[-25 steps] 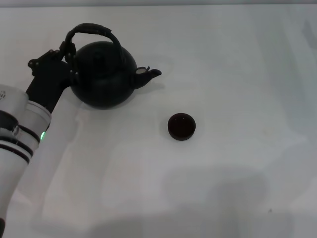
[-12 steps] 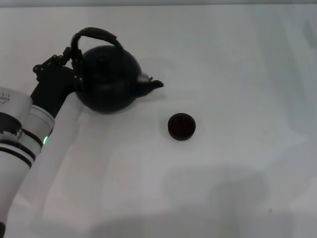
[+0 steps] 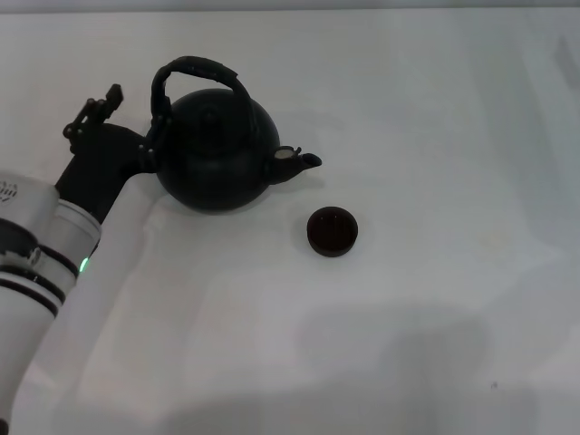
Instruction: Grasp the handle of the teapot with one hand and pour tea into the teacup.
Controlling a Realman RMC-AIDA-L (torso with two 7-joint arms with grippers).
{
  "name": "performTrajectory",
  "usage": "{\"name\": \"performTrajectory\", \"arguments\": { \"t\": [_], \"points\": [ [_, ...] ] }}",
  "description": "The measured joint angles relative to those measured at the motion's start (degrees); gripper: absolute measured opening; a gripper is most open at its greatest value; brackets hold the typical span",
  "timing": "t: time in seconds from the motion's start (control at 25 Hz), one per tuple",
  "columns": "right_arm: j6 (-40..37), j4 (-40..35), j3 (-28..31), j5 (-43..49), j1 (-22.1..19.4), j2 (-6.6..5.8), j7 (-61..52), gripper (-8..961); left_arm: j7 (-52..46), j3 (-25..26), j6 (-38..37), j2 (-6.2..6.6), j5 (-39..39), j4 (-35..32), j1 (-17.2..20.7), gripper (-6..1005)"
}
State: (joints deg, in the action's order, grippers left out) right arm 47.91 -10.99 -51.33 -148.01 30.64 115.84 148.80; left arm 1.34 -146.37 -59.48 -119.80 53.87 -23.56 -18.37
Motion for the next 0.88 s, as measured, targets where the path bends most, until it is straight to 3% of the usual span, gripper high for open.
{"name": "performTrajectory", "arguments": {
  "t": [0.4, 0.64, 0.88],
  "points": [
    [0.0, 0.0, 0.0, 0.0, 0.0, 0.00, 0.0, 835, -1.1, -0.8, -5.9, 0.09, -0.5, -0.5, 3.3, 772],
    [0.1, 0.0, 0.0, 0.0, 0.1, 0.00, 0.0, 835, -1.7, -3.6, -8.9, 0.42, -0.6, 0.2, 4.6, 770],
    [0.8, 0.0, -0.1, 0.0, -0.3, 0.00, 0.0, 835, -2.5, -2.7, -14.0, 0.41, 1.2, 0.4, 8.1, 769]
  ]
}}
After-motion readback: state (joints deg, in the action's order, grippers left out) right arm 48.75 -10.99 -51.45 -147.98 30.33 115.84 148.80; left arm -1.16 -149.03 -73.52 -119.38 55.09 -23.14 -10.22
